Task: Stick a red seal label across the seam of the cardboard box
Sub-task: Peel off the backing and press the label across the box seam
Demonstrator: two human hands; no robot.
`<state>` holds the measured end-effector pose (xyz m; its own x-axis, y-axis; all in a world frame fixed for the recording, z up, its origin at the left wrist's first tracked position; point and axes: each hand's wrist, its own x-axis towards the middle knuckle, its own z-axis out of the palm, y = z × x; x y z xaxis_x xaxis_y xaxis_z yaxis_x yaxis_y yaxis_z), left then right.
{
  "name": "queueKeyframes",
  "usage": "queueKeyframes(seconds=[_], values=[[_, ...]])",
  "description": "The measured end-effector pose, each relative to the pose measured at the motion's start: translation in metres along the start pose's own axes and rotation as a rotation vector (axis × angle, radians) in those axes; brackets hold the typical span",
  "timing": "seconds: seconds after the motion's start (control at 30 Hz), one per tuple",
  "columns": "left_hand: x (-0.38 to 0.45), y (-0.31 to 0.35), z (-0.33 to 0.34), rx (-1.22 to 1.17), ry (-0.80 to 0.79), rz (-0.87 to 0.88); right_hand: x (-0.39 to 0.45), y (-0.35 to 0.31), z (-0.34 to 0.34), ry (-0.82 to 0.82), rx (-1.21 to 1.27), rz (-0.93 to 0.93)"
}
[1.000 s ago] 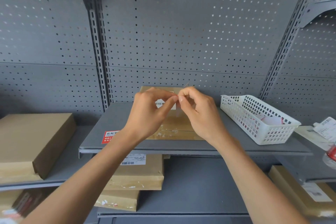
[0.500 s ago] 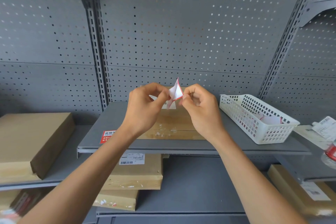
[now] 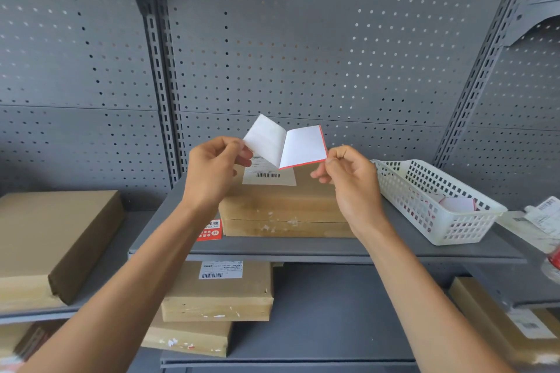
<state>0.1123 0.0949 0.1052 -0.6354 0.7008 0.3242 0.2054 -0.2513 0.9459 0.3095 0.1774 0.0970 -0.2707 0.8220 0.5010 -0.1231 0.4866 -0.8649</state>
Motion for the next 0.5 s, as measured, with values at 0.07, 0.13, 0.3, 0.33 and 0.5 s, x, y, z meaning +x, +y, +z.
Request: queueKeyframes(seconds=[0.07,0.13,0.3,0.33,0.5], values=[[0.006,-0.003,-0.005,-0.016,0.027,-0.012,0.002,0.002,-0.002,0.015,0.011,0.006],[0.01,-0.005,-0.008,-0.03,0.068,-0.026,0.003,0.004,-0.004,0.034,0.017,0.011],[0.018,-0.009,-0.016,-0.02,0.139,-0.043,0.01,0.006,-0.012,0.091,0.021,0.041],[0.02,-0.01,-0.017,-0.013,0.14,-0.042,0.012,0.006,-0.014,0.094,0.012,0.043],[0.023,-0.012,-0.022,0.093,0.089,-0.006,0.018,0.007,-0.023,0.102,-0.043,0.053]])
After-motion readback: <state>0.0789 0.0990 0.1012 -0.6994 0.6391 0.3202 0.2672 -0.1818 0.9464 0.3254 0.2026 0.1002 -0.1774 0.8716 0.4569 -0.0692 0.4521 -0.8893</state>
